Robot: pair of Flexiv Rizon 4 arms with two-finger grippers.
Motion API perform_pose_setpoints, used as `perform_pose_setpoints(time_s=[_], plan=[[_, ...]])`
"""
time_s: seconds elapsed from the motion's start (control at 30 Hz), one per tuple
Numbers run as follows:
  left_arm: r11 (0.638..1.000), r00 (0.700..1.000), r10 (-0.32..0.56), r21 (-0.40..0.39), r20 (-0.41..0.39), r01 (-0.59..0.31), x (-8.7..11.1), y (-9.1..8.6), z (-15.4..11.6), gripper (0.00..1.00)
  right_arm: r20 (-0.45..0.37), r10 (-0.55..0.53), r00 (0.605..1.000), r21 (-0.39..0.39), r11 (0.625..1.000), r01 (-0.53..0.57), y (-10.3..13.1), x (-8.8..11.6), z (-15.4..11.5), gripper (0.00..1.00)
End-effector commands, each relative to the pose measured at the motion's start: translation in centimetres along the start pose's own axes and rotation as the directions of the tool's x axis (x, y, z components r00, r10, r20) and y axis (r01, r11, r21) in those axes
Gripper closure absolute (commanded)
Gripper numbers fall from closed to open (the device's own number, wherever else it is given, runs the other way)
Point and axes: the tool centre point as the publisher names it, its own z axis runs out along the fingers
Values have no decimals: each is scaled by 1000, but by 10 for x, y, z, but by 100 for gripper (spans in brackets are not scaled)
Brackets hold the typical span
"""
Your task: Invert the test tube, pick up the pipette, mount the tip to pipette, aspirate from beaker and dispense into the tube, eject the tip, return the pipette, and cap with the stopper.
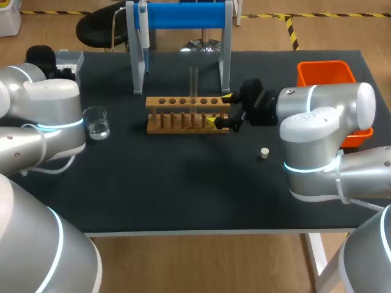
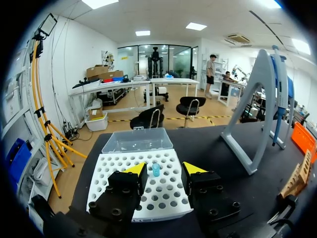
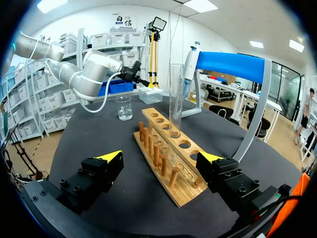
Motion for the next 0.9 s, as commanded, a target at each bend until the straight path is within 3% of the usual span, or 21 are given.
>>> perform_pose_setpoints(time_s=[0.03,0.9], plan=[[1000,1000,1,5,-1,-1,-2,1,6,57,-1,0,1000,1,1000,0,0,0,-1,0],[1000,1000,13,-19,-15,-14,-7,2,17,59,-1,0,1000,1,1000,0,0,0,-1,0]])
